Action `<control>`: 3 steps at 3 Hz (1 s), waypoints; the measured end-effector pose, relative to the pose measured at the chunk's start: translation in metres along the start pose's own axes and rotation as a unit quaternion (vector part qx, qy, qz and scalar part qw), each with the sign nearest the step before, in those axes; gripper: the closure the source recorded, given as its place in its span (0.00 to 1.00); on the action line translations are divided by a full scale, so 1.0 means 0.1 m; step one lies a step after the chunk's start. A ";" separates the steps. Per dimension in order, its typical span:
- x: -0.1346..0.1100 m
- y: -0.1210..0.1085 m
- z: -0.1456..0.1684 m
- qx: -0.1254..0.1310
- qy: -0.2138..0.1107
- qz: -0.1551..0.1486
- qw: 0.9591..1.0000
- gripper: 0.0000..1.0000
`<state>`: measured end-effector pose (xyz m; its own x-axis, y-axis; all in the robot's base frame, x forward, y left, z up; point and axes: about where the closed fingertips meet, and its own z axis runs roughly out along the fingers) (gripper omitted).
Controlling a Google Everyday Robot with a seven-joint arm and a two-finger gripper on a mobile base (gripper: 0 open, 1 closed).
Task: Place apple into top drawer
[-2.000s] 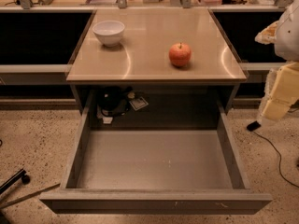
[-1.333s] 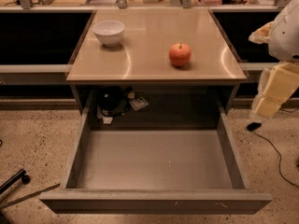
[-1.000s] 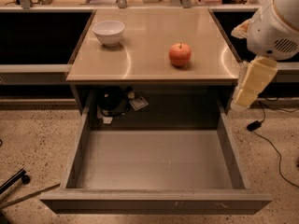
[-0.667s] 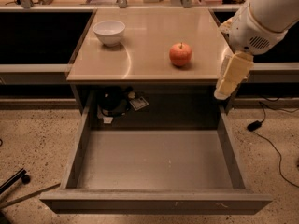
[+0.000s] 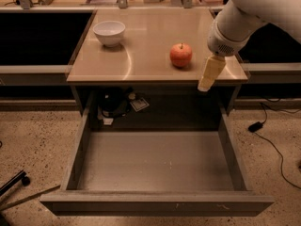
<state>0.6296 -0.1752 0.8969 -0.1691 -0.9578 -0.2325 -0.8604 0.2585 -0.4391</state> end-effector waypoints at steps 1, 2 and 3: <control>0.00 0.00 0.00 0.000 0.000 0.000 1.000 0.00; -0.12 -0.17 0.01 0.013 -0.010 -0.005 1.000 0.00; -0.37 -0.44 0.14 0.014 -0.028 -0.019 0.999 0.00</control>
Offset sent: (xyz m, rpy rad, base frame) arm 0.0426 0.0167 0.0251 0.0199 -0.0797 0.0237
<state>0.6798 -0.1494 0.9128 -0.1081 -0.9588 -0.2628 -0.8517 0.2256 -0.4730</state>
